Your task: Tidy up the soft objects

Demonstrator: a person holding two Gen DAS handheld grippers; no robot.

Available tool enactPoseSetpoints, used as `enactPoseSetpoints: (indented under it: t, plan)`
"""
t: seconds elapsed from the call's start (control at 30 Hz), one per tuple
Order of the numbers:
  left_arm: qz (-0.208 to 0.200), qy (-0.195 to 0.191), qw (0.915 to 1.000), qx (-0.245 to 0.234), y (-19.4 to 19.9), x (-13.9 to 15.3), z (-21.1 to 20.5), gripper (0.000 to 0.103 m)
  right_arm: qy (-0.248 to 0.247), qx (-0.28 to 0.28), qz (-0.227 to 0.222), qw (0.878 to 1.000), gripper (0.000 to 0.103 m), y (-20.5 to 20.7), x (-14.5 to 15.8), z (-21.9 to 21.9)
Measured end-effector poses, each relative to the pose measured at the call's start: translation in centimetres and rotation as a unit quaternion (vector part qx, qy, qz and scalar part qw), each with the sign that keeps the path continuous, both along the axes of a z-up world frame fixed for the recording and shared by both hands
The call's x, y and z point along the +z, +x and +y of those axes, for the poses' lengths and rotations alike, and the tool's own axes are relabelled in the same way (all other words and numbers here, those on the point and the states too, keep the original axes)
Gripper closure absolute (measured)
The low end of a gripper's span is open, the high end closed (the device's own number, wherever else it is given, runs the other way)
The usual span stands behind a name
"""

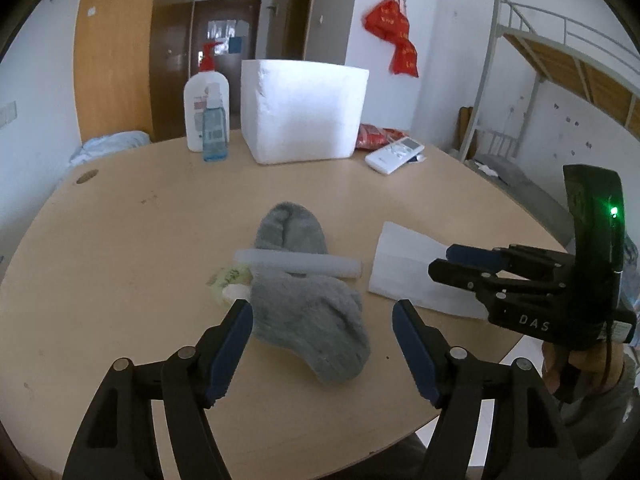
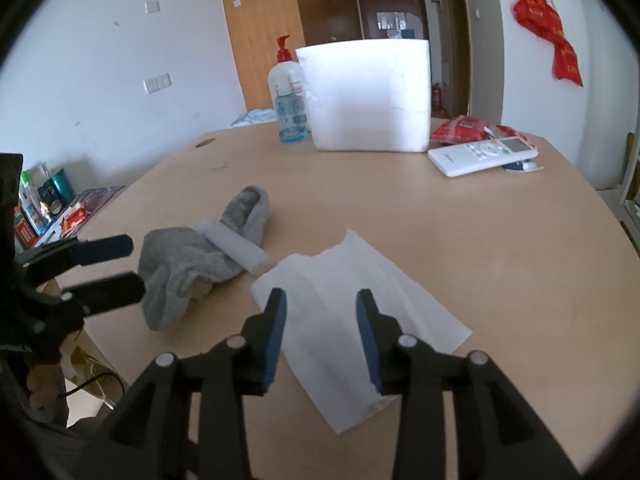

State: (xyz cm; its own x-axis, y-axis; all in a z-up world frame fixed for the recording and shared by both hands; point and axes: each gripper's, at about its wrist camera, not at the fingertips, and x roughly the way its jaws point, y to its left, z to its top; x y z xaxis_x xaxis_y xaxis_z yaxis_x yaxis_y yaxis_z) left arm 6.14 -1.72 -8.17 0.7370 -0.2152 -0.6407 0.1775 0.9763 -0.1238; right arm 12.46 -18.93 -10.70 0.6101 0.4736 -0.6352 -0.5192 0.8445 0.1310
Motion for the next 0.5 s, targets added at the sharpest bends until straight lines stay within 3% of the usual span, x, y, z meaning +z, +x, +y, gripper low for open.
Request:
enactPoseSetpoints:
  t: [0.17, 0.23, 0.3, 0.37, 0.5]
  plan:
    - [0.008, 0.014, 0.9998, 0.009, 0.4, -0.6, -0.2, 0.034, -0.002, 0.001, 0.002, 1.0, 0.062, -0.2, -0.1, 0.0]
    - [0.013, 0.019, 0.9996, 0.015, 0.6, -0.9, -0.3, 0.048, -0.002, 0.003, 0.003, 1.0, 0.06, -0.1, -0.1, 0.0]
    - [0.018, 0.028, 0.9992, 0.02, 0.7, -1.1, -0.3, 0.075, -0.001, 0.002, 0.002, 1.0, 0.057, -0.1, -0.1, 0.0]
    - [0.023, 0.036, 0.9988, 0.026, 0.8, -1.3, -0.3, 0.089, -0.001, 0.002, 0.001, 1.0, 0.056, 0.0, -0.1, 0.0]
    - [0.018, 0.045, 0.9984, 0.028, 0.7, -1.3, -0.2, 0.096, 0.002, 0.002, 0.003, 1.0, 0.054, 0.1, -0.1, -0.1]
